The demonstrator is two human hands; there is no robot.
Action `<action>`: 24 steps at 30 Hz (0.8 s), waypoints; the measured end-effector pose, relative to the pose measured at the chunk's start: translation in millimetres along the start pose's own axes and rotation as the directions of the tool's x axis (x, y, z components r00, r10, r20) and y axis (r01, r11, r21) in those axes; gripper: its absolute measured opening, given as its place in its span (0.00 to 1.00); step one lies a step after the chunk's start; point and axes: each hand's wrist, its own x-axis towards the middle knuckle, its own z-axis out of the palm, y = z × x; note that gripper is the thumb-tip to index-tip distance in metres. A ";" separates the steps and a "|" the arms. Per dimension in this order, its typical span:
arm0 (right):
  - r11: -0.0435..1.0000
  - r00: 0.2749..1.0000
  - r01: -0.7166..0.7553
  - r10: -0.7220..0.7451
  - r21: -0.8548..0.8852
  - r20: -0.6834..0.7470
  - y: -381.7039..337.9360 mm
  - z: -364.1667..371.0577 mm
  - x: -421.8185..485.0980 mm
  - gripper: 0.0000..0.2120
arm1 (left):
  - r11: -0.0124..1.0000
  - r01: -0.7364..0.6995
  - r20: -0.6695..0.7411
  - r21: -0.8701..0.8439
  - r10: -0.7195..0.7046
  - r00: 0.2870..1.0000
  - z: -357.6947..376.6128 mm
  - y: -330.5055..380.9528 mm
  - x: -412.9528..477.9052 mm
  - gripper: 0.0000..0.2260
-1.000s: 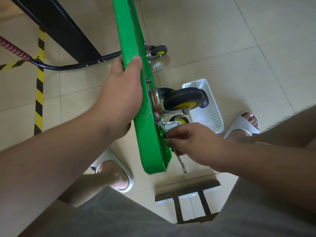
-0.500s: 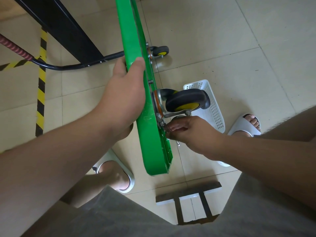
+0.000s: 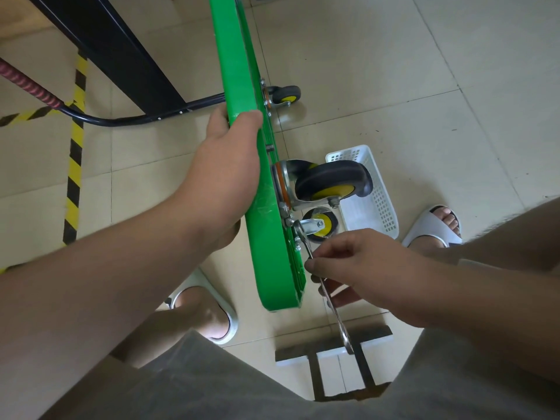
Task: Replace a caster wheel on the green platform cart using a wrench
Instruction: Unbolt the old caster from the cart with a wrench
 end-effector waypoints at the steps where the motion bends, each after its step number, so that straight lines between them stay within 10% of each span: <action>1: 1.000 1.000 0.000 0.000 0.005 -0.001 -1.8 0.0 -3.2 0.06 | 1.000 0.002 0.001 0.000 -0.002 1.000 0.0 0.1 -0.5 0.12; 24: 0.983 0.989 0.118 -0.130 -0.141 -0.076 0.8 -1.0 32.8 0.06 | 0.999 0.041 -0.044 0.019 -0.040 0.998 2.9 -8.4 -18.5 0.11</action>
